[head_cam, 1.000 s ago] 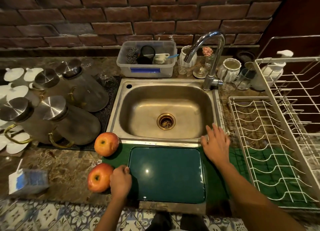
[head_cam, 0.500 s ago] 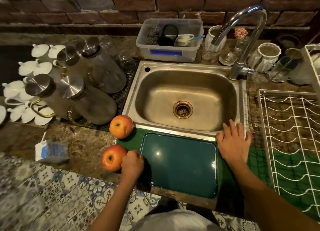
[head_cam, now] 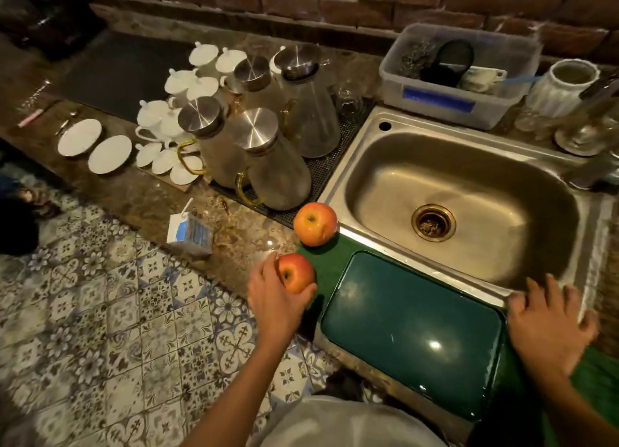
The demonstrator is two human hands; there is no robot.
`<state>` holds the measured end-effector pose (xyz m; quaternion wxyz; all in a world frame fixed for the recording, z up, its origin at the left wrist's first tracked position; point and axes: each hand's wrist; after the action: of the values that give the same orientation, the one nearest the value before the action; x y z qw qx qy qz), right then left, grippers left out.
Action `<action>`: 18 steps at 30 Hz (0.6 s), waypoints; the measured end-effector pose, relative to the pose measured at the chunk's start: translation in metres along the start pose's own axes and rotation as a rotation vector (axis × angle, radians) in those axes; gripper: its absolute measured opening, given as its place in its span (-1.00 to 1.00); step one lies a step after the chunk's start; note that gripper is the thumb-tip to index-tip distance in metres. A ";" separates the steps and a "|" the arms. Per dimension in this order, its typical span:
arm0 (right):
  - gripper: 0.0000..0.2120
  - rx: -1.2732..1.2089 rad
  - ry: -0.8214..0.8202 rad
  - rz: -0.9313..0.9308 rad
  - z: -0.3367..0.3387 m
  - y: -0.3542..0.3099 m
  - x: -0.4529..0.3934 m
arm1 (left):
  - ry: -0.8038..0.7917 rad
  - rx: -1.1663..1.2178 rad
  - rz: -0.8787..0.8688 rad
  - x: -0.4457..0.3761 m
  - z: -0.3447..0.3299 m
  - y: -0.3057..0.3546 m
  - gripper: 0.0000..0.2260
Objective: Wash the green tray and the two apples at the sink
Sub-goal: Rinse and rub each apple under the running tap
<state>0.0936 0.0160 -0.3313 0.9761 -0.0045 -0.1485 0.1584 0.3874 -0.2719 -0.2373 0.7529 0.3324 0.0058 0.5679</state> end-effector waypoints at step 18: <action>-0.52 0.009 0.012 -0.008 -0.001 -0.001 -0.002 | 0.101 0.365 -0.178 -0.002 0.005 -0.001 -0.12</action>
<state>0.0929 0.0144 -0.3329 0.9776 -0.0005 -0.1422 0.1552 0.3895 -0.2758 -0.2349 0.7263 0.4327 0.1756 0.5044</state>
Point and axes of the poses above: each hand's wrist, its own x-axis away from the middle knuckle, its own z-axis out of the back of the hand, y = z × x, and after that the axes turned 14 degrees about -y, right-handed
